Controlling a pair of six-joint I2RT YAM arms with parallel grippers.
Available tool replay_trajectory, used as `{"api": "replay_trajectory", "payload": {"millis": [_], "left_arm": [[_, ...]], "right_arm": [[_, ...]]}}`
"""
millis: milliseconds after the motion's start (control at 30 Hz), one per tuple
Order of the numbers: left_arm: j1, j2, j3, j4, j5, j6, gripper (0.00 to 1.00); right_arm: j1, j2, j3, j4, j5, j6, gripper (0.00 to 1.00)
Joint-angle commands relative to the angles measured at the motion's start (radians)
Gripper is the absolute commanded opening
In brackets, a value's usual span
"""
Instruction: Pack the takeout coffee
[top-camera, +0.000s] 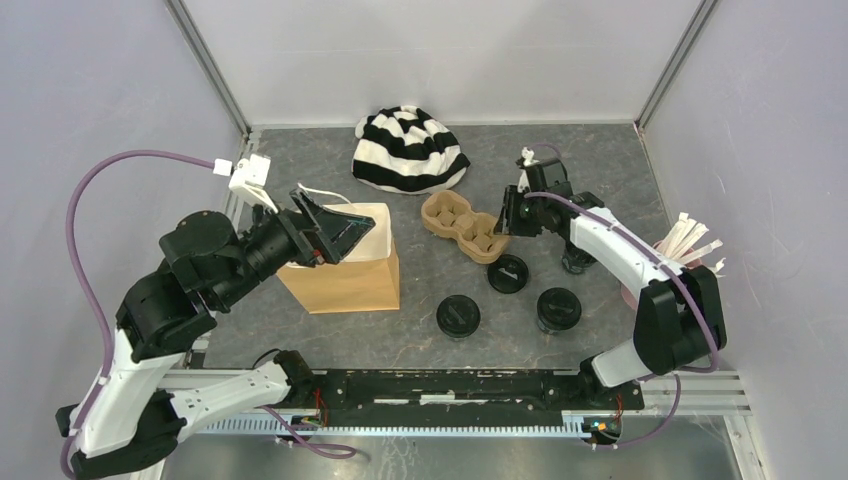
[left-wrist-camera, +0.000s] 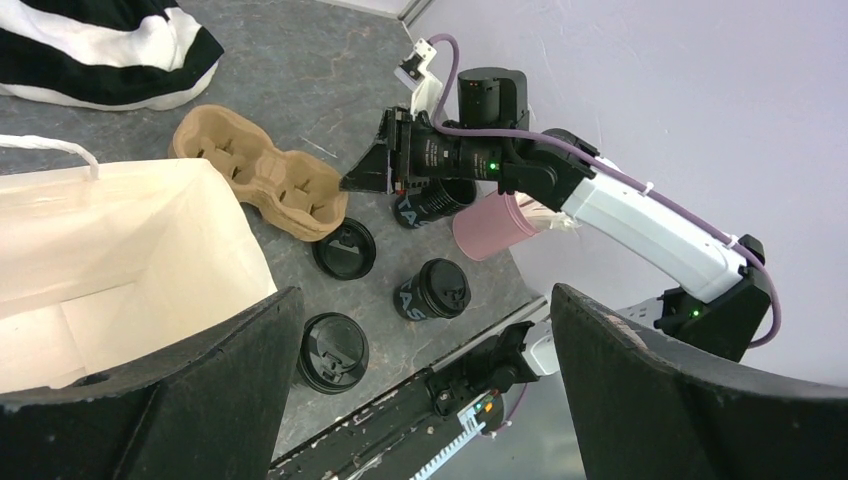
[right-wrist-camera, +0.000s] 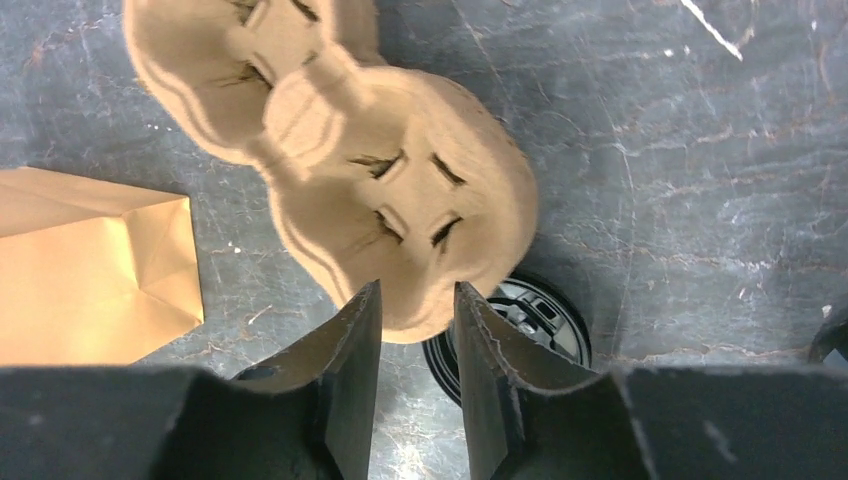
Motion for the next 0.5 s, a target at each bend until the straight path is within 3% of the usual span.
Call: {"api": "replay_trajectory", "payload": {"millis": [0,467], "left_arm": [[0.003,0.013,0.015,0.027,0.014,0.018,0.98],[0.003,0.038,0.030,0.020,0.024,0.032,0.98]], "right_arm": [[-0.061,-0.007,-0.054,0.078,-0.134,0.086,0.40],[-0.097,0.049,-0.078,0.074,-0.051,0.137,0.40]]}}
